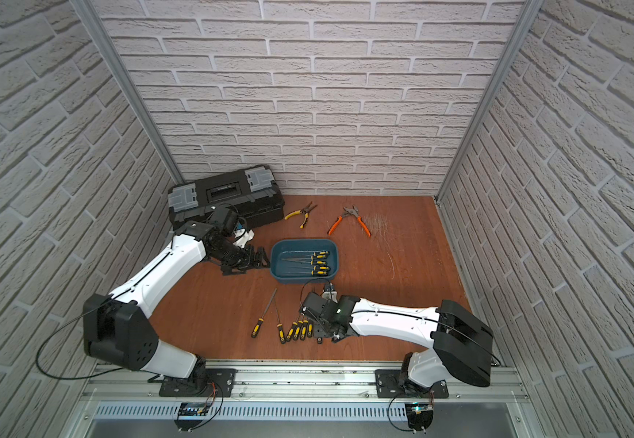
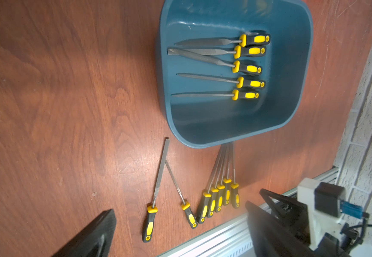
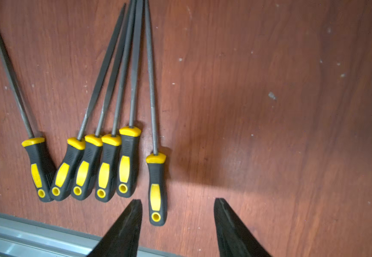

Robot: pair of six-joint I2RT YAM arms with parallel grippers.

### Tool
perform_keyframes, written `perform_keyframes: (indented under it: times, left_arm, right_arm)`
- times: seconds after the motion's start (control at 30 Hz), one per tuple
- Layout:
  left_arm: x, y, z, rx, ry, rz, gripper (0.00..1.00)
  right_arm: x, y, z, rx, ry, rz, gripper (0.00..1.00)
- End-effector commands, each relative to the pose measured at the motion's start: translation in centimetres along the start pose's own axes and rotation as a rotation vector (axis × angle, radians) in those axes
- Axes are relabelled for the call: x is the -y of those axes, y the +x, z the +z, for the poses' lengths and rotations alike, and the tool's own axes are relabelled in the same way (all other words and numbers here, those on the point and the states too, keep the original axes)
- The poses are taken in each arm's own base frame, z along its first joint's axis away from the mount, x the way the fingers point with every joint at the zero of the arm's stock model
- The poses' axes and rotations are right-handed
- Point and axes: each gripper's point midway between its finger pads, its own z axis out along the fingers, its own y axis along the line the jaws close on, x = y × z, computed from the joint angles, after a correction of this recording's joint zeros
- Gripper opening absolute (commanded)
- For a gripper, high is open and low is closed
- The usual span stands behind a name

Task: Put the file tool into the storage box
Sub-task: Pick up the file tool from the center of the board.

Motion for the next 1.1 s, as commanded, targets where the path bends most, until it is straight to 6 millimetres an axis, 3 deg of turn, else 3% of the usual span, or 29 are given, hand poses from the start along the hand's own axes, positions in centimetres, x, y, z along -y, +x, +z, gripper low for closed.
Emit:
perform_keyframes:
  times: [0.0, 0.23, 0.53, 0.83, 1.07]
  left_arm:
    - [-0.2, -0.6, -1.7, 0.064, 0.002, -0.018, 0.98]
    - [-0.8, -0.1, -1.9, 0.060, -0.002, -0.037, 0.98]
    - [-0.3, -1.1, -2.2, 0.061, 0.003, -0.028, 0.98]
    - [1.7, -3.7, -2.4, 0.080, 0.042, -0.005, 0.98]
    - [3.6, -3.7, -1.8, 0.065, 0.029, 0.049, 0.98]
  right_arm:
    - [-1.8, -0.1, 0.5, -0.006, -0.037, -0.050, 0.57]
    - [-2.0, 0.5, 2.2, -0.051, 0.009, -0.085, 0.57]
    - [-0.5, 1.2, 3.1, -0.079, 0.092, -0.069, 0.42]
    - [1.5, 1.0, 2.1, -0.022, 0.111, -0.020, 0.23]
    - [4.4, 0.7, 0.0, 0.055, 0.150, 0.030, 0.12]
